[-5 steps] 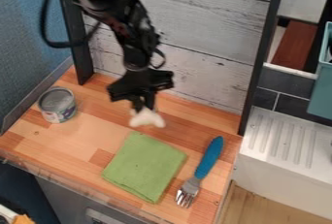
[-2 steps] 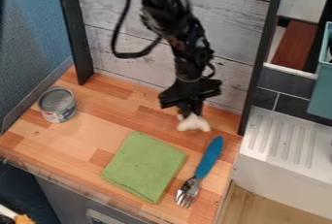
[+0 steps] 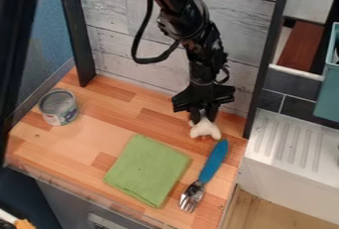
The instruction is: Take the toy and move it
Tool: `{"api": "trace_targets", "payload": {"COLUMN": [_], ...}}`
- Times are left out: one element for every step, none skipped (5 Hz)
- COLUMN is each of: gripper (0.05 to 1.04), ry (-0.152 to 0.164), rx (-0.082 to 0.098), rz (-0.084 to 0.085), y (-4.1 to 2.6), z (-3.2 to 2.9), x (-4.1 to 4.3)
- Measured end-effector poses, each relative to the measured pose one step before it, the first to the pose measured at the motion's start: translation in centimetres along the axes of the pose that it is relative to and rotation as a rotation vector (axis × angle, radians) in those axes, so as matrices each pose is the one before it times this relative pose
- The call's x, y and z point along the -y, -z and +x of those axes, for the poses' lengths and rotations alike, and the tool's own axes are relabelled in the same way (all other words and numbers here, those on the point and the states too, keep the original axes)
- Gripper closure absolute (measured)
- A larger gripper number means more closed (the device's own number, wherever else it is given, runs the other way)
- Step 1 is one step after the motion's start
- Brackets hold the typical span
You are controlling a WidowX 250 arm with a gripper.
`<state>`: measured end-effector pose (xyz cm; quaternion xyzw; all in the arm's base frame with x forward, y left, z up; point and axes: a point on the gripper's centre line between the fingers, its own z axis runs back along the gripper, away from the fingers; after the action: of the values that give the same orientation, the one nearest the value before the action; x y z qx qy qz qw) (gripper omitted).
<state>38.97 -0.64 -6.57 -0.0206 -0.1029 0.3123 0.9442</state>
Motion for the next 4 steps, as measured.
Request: {"api": "trace_targets", "payload": {"gripper": [0.350,0.095,0.077,0.083], "ry": [0.0013,0.0029,0.0125,-0.0120], "rx": [-0.0052,-0.0026,0.0427,0.0304], "rz": [0.0148,0.0130,-0.0277,-0.0347], "y": [0.128,-0.120,-3.170,-2.905], "z": [-0.270,-0.442,0.946,0.048], "x": [-0.377,-0.525,0.462,0.027]}}
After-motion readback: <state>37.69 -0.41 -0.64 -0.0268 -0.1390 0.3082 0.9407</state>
